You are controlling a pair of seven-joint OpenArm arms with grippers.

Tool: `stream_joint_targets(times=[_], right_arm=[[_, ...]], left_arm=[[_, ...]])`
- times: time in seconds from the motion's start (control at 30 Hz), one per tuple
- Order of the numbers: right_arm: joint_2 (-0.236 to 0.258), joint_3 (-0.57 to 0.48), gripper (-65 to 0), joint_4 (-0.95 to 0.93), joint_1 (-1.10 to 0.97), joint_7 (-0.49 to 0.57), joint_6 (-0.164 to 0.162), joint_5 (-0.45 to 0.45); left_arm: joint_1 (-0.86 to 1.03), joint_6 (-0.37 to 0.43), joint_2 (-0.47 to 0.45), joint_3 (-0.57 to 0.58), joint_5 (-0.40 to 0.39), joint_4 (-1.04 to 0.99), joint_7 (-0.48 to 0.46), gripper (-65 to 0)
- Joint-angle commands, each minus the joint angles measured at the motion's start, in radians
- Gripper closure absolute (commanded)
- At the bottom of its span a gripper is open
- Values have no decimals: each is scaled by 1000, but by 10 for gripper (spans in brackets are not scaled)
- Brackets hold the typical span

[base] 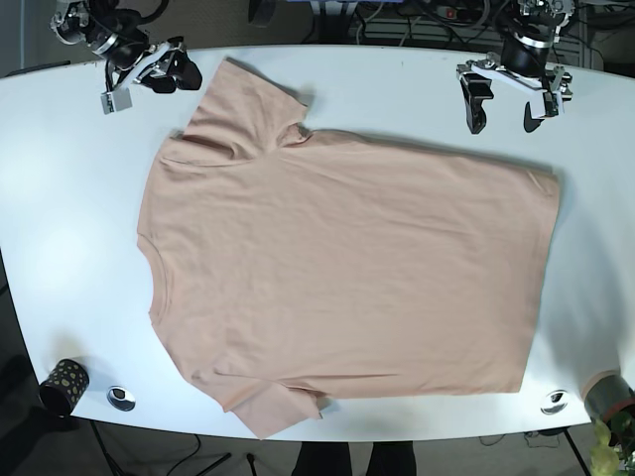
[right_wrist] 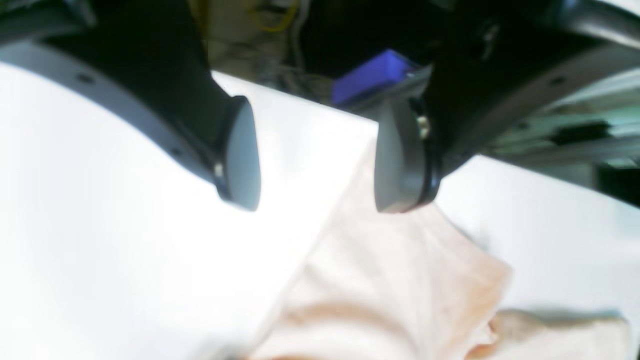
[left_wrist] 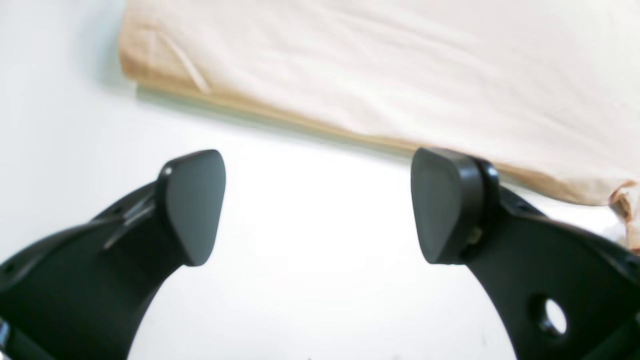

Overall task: Fold the T-shirt properly
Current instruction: 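Lower both grippers toward the shirt's shoulder corners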

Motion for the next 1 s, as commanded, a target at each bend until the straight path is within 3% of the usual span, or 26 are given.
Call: stream_joint_targets(times=[0.0, 0.23, 0.37, 0.57, 0.83, 0.97], right_arm=[[13, 3, -347, -11, -5, 11, 13, 60], [13, -90, -347, -65, -5, 11, 13, 92], [-4, -155, -346, -94, -5, 16, 13, 92], [-44, -164, -346, -108, -5, 16, 13, 79], [-67, -162, -341, -106, 47, 17, 13, -12], [-76, -158, -266, -106, 79, 17, 13, -24]], left_arm=[[0, -1, -4, -5, -9, 17, -17, -536], [-25, -4, -6, -3, -9, 14, -3, -536], [-43, -63, -15, -5, -9, 14, 18, -533], [-49, -80, -16, -33, -9, 14, 18, -532], [-68, -80, -19, -60, -8, 14, 21, -532], [-102, -80, -18, -89, -49, -1, 24, -533]])
